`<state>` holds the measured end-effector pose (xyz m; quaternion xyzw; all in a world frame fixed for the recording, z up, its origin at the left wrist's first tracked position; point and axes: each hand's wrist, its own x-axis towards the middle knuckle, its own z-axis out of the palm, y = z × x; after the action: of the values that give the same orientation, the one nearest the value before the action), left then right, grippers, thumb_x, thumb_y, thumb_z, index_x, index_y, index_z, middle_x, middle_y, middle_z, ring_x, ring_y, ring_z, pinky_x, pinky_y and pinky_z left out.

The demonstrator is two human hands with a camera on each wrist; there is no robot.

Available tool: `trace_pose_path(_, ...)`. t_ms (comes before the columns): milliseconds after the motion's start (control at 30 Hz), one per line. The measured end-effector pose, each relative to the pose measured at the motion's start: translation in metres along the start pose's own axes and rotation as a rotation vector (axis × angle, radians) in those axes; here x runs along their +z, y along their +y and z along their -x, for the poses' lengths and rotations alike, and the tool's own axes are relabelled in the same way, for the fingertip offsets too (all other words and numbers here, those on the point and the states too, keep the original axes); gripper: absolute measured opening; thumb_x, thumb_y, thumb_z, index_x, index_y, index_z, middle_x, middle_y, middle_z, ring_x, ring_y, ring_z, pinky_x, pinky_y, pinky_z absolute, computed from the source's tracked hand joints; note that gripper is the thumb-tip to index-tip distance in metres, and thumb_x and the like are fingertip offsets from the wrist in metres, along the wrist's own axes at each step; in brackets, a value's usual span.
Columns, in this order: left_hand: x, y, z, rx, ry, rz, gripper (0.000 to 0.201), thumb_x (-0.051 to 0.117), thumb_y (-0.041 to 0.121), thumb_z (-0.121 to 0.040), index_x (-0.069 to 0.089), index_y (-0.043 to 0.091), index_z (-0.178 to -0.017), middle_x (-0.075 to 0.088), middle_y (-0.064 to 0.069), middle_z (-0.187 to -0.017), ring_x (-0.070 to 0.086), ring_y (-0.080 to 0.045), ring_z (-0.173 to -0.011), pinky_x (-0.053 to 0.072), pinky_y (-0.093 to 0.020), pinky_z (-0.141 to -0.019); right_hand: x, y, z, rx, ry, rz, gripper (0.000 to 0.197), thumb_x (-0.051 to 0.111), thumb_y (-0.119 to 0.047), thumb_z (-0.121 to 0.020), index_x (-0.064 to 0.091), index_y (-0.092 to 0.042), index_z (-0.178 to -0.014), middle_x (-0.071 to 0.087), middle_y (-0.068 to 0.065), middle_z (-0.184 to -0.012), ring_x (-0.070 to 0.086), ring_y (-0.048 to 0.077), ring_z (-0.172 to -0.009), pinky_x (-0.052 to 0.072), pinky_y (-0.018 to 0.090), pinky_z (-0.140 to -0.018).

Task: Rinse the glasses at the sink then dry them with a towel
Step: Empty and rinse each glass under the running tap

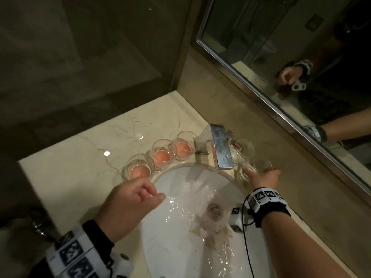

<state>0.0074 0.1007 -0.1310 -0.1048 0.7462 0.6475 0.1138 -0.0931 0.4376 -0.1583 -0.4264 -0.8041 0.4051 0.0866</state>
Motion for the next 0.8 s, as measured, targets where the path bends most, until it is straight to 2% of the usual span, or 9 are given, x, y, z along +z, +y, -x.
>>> trace_pose_path(100,-0.028,0.008,-0.009,0.08,0.2,-0.105,0.039,0.089,0.037,-0.062,0.058,0.026,-0.084,0.055,0.006,-0.071,0.047,-0.014,-0.056,0.041,-0.025,-0.056,-0.004,0.003,0.004,0.052,-0.016,-0.001,0.085,0.084,-0.021,-0.071,0.03,-0.001,-0.133,0.05,0.021,-0.133,0.052,0.035,-0.12,0.043,0.041,-0.097)
trace_pose_path(167,-0.041,0.01,-0.018,0.05,0.26,-0.276,0.067,0.09,0.038,-0.06,0.049,0.033,-0.113,0.054,0.005,-0.104,0.056,-0.018,-0.08,0.048,-0.032,-0.073,-0.007,0.007,0.008,0.091,-0.018,-0.02,0.094,0.085,-0.023,-0.069,0.026,-0.002,-0.139,0.045,0.021,-0.139,0.048,0.036,-0.125,0.04,0.044,-0.101)
trace_pose_path(233,-0.046,0.006,-0.027,-0.05,0.186,-0.416,0.102,0.091,0.041,-0.057,0.028,0.037,-0.138,0.04,0.002,-0.134,0.052,-0.021,-0.114,0.046,-0.037,-0.095,-0.011,0.012,0.016,0.125,0.003,-0.017,0.097,0.085,-0.026,-0.068,0.026,-0.001,-0.141,0.043,0.022,-0.141,0.045,0.036,-0.128,0.038,0.044,-0.105)
trace_pose_path(300,-0.044,-0.005,-0.037,-0.078,0.071,-0.515,0.118,0.091,0.045,-0.056,0.015,0.039,-0.146,0.029,0.001,-0.148,0.043,-0.021,-0.131,0.04,-0.038,-0.107,-0.013,0.018,0.03,0.129,-0.011,-0.002,0.088,0.082,-0.026,-0.072,0.03,0.0,-0.138,0.05,0.021,-0.134,0.05,0.034,-0.123,0.039,0.039,-0.101)
trace_pose_path(367,-0.038,-0.018,-0.047,-0.068,-0.02,-0.571,0.119,0.09,0.047,-0.055,0.016,0.037,-0.148,0.029,0.002,-0.152,0.042,-0.02,-0.133,0.038,-0.036,-0.109,-0.012,0.028,0.046,0.097,-0.08,0.025,0.075,0.078,-0.025,-0.076,0.036,-0.002,-0.134,0.058,0.016,-0.117,0.055,0.031,-0.109,0.04,0.037,-0.094)
trace_pose_path(467,-0.03,-0.026,-0.054,-0.058,-0.048,-0.574,0.107,0.089,0.04,-0.061,0.024,0.033,-0.146,0.041,0.0,-0.145,0.05,-0.021,-0.124,0.041,-0.031,-0.103,-0.011,0.044,0.075,0.041,-0.179,0.066,0.056,0.076,-0.024,-0.079,0.046,-0.008,-0.122,0.057,0.001,-0.091,0.054,0.023,-0.088,0.043,0.034,-0.085)
trace_pose_path(567,-0.027,-0.024,-0.056,-0.025,0.019,-0.527,0.088,0.085,0.035,-0.065,0.036,0.027,-0.138,0.053,-0.003,-0.133,0.056,-0.021,-0.111,0.042,-0.026,-0.092,-0.005,0.058,0.096,0.02,-0.253,0.016,0.045,0.076,-0.02,-0.079,0.05,-0.01,-0.115,0.061,0.003,-0.089,0.061,0.022,-0.084,0.05,0.039,-0.087)
trace_pose_path(667,-0.028,-0.02,-0.046,-0.03,0.021,-0.517,0.085,0.086,0.036,-0.064,0.039,0.025,-0.134,0.056,0.0,-0.126,0.055,-0.016,-0.102,0.041,-0.026,-0.086,0.002,0.071,0.116,-0.032,-0.34,-0.029,0.036,0.073,-0.019,-0.081,0.053,-0.015,-0.111,0.065,0.004,-0.089,0.065,0.02,-0.081,0.055,0.044,-0.083)
trace_pose_path(800,-0.018,-0.015,-0.019,0.009,-0.044,-0.488,0.084,0.089,0.039,-0.057,0.041,0.036,-0.126,0.058,0.01,-0.117,0.06,-0.01,-0.097,0.05,-0.029,-0.085,0.007,0.087,0.138,-0.071,-0.47,-0.11,0.024,0.07,-0.012,-0.082,0.057,-0.016,-0.102,0.065,0.008,-0.083,0.067,0.02,-0.071,0.053,0.025,-0.059)
